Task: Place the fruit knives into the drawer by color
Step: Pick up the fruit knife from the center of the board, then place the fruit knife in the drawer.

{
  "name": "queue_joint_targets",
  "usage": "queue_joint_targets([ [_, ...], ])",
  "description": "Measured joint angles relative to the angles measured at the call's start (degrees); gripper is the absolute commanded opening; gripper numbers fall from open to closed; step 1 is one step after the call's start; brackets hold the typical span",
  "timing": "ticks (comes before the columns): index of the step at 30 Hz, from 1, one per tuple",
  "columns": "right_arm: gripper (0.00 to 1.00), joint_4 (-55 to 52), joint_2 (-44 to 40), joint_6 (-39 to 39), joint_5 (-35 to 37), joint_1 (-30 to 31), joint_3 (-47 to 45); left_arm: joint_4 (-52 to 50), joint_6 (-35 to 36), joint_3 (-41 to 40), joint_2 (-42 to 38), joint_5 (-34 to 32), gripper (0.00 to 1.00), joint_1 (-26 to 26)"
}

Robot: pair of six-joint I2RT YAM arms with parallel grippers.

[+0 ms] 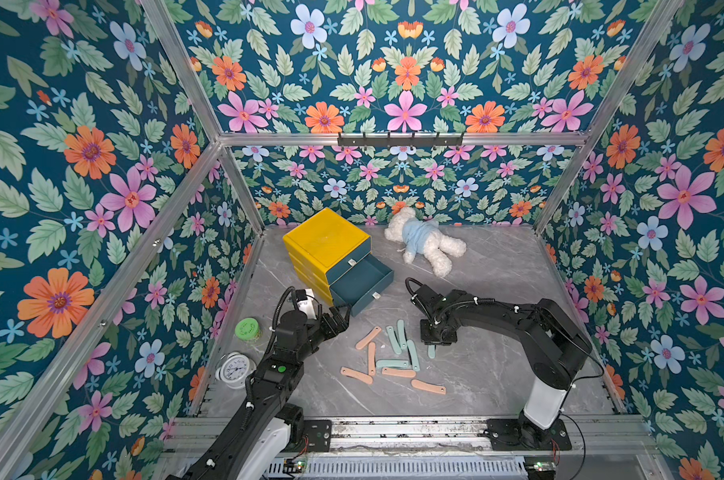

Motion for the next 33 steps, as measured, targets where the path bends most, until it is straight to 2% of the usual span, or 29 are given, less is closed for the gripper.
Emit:
queue_joint_targets([
  [4,0.21,1.0,-1.1,-1.3,0.3,0.0,-1.2,0.4,0.0,0.1,0.4,0.2,0.99,0.0],
  [9,0.16,4.5,-5.1,-3.6,0.2,0.0,-4.3,0.7,0.1,0.5,0.4,0.5,0.99,0.0],
  [17,0.15,12.1,-19.5,-7.5,-0.3,0.0,-8.4,0.6,0.2,1.7,0.7,0.7,0.99,0.0],
  [22,0.16,17.9,-24.7,-8.5,-2.3,0.1,-6.3,0.5,0.4,2.5,0.8,0.7,0.99,0.0],
  [26,0.17,24.5,-21.8,-8.5,-4.9,0.2,1.4,-0.5,0.6,2.7,0.8,0.6,0.99,0.0],
  [33,0.18,33.1,-6.8,-4.9,-9.1,0.1,16.5,-1.6,0.6,3.3,1.5,1.4,0.99,0.0],
])
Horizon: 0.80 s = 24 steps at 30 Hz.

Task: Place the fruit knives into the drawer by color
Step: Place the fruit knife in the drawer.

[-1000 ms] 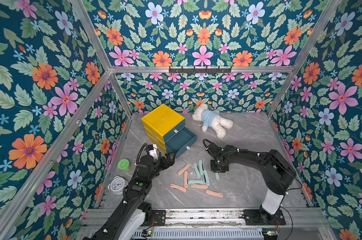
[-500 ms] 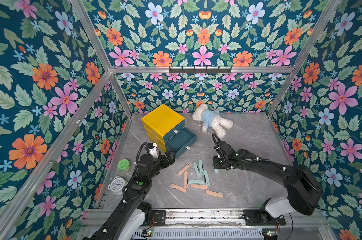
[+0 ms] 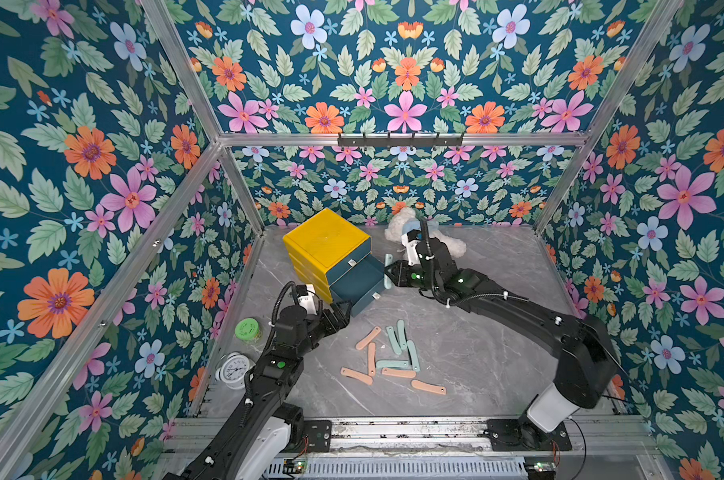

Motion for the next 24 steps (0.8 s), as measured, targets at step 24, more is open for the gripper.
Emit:
queue_joint_targets([
  [24,0.57,3.8,-4.1,4.9,-2.9,-1.2,-4.5,-4.5,4.1,7.6,0.9,-2.0,0.99,-10.2],
])
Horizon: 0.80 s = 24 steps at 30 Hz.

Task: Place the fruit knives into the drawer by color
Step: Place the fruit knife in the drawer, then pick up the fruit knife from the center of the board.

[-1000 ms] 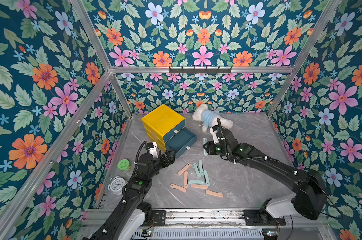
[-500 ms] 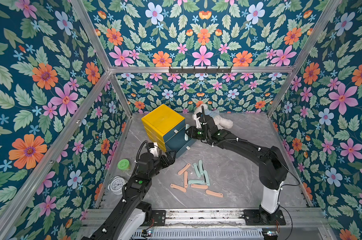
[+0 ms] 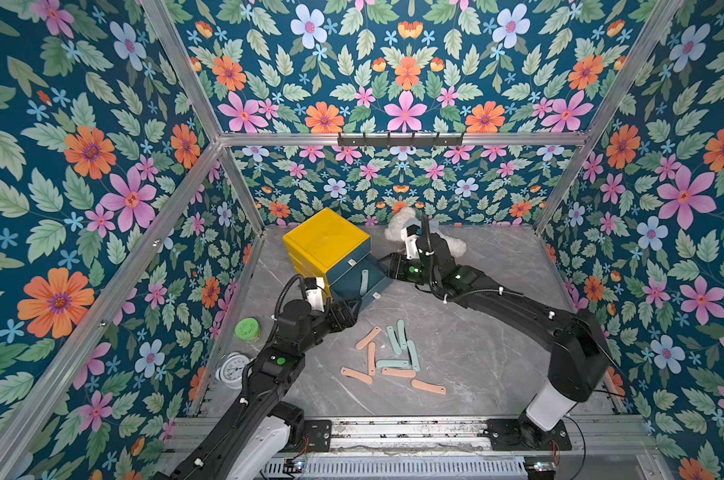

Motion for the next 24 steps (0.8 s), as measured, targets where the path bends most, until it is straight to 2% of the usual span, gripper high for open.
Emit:
queue_joint_targets([
  [3,0.58,-0.2,-8.0,0.0,2.5,-0.4,-8.1,-1.1,1.9,4.8,3.6,-5.7,0.99,-11.8],
  [5,0.57,-1.0,-13.0,0.2,4.8,-1.1,-12.9,-1.4,3.0,7.1,6.4,-9.0,0.98,-17.3],
  [8,0.58,-3.0,-20.9,0.3,8.9,-2.0,-20.0,-1.5,3.0,9.4,11.9,-14.0,0.96,-23.9],
  [11,0.58,-6.3,-28.8,0.3,11.9,-2.6,-25.9,-1.4,3.1,11.8,19.7,-15.8,0.91,-29.3],
  [13,0.58,-8.2,-33.4,0.3,13.7,-3.3,-29.2,-1.0,2.9,12.8,25.1,-15.9,0.87,-31.0],
  [18,0.58,-13.1,-42.7,0.5,16.9,-3.8,-35.5,-0.8,1.6,15.4,37.7,-14.6,0.73,-31.5],
  [24,0.58,-15.9,-48.3,1.6,18.7,-4.0,-40.1,-2.4,1.6,19.9,46.6,-12.7,0.68,-31.7],
])
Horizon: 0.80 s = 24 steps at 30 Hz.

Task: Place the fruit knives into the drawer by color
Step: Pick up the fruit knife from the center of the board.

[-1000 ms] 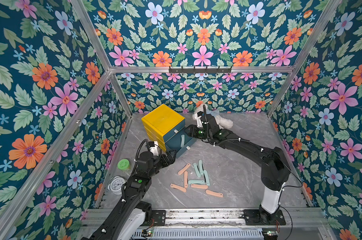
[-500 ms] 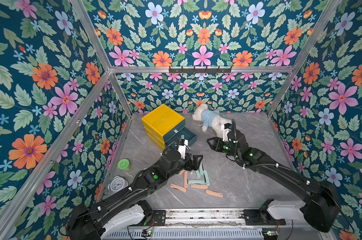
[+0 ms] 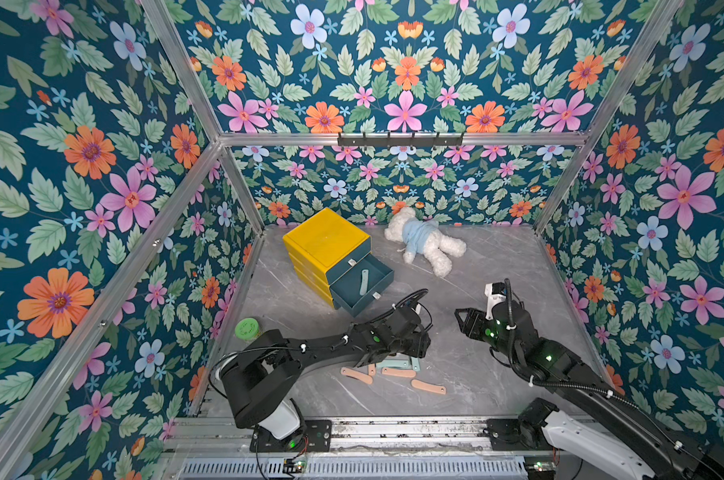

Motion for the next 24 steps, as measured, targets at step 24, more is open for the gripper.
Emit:
queue_joint_targets([
  [24,0.59,-0.6,-5.3,0.2,0.4,-2.8,-5.0,-10.2,0.3,5.2,8.8,1.3,0.67,-2.5],
])
